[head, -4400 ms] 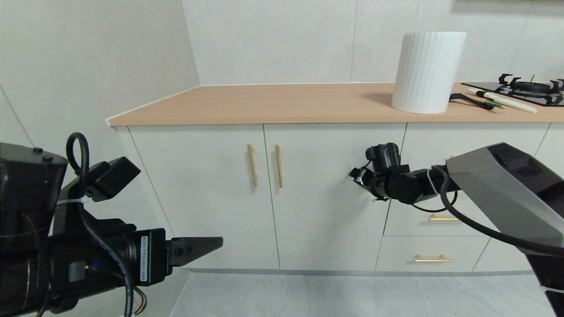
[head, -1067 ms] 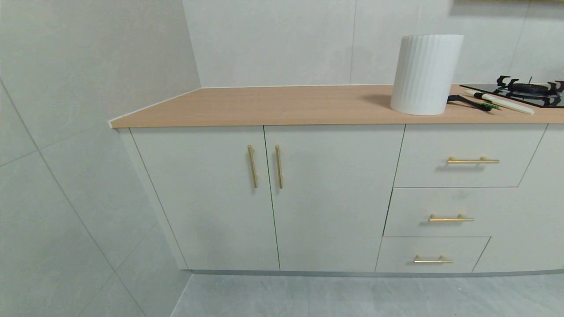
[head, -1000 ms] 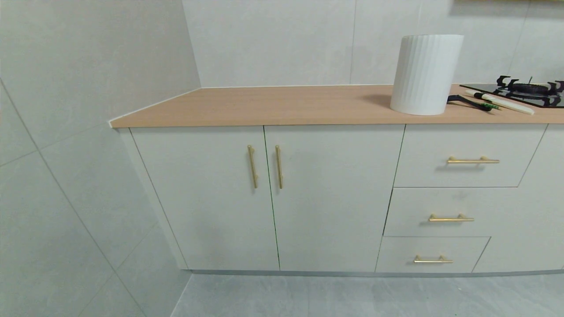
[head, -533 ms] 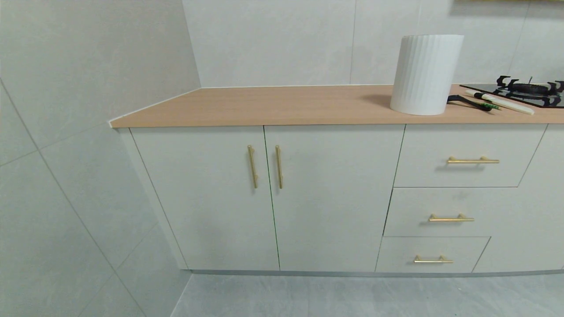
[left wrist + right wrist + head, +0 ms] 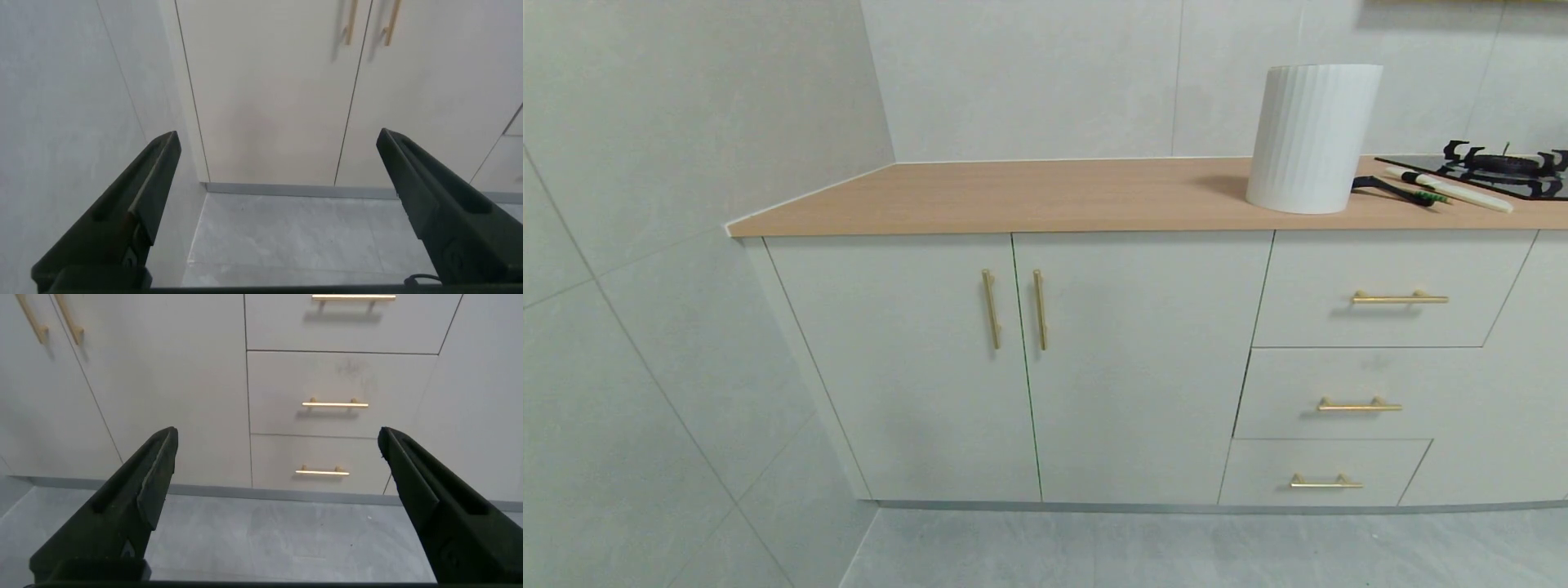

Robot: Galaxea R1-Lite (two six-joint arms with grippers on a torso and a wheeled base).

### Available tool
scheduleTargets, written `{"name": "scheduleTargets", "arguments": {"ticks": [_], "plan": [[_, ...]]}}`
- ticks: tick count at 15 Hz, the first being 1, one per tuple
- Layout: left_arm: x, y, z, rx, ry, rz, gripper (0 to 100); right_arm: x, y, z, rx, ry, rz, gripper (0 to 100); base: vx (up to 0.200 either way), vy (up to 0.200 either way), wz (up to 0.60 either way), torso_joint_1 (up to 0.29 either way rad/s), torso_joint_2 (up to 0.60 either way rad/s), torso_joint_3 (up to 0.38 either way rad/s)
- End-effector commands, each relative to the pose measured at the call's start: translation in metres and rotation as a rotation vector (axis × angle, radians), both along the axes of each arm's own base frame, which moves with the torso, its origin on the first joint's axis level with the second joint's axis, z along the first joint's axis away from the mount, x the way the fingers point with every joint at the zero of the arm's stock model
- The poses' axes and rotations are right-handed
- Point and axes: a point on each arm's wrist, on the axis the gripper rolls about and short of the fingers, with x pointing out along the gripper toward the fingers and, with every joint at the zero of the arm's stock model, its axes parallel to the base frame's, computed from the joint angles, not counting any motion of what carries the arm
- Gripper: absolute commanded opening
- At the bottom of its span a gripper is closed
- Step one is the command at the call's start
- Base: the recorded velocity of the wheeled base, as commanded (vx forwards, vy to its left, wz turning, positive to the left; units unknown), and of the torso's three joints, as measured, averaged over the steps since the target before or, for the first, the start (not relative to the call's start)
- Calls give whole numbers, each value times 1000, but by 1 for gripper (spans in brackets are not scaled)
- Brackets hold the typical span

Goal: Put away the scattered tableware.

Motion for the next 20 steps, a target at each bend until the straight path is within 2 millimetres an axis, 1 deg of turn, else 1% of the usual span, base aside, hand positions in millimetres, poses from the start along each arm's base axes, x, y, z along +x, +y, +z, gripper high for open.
{"name": "scheduleTargets", "arguments": {"ticks": [1, 15, 20], "plan": [[0, 0, 0, 0, 1, 1, 100, 0, 0, 0, 0, 1, 1, 100, 0, -200, 0, 2, 7, 7], [0, 0, 0, -2, 0, 1, 100, 0, 0, 0, 4, 1, -1, 100, 0, -200, 0, 4, 1, 2], [0, 0, 0, -3, 0, 1, 100, 0, 0, 0, 3, 1, -1, 100, 0, 0, 0, 0, 0, 0]]}}
